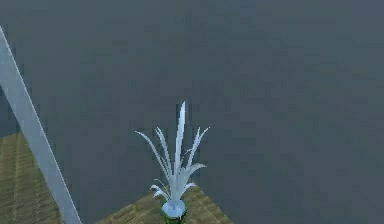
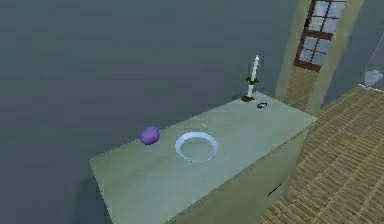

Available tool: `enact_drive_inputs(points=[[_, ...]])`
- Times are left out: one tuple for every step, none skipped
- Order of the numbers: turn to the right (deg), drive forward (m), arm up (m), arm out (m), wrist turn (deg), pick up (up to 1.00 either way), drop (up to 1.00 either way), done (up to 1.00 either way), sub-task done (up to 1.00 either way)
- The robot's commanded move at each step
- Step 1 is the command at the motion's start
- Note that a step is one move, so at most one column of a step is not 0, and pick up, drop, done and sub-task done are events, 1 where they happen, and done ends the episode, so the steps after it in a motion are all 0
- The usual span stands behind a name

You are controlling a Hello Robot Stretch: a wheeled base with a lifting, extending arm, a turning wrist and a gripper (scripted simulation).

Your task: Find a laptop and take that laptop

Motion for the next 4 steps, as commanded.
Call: enact_drive_inputs(points=[[-45.0,0.00,0.00,0.00,0.0,0.00,0.00,0.00,0.00],[-24.0,0.00,0.00,0.00,0.0,0.00,0.00,0.00,0.00],[0.0,1.00,0.00,0.00,0.0,0.00,0.00,0.00,0.00],[-15.0,0.00,0.00,0.00,0.0,0.00,0.00,0.00,0.00]])
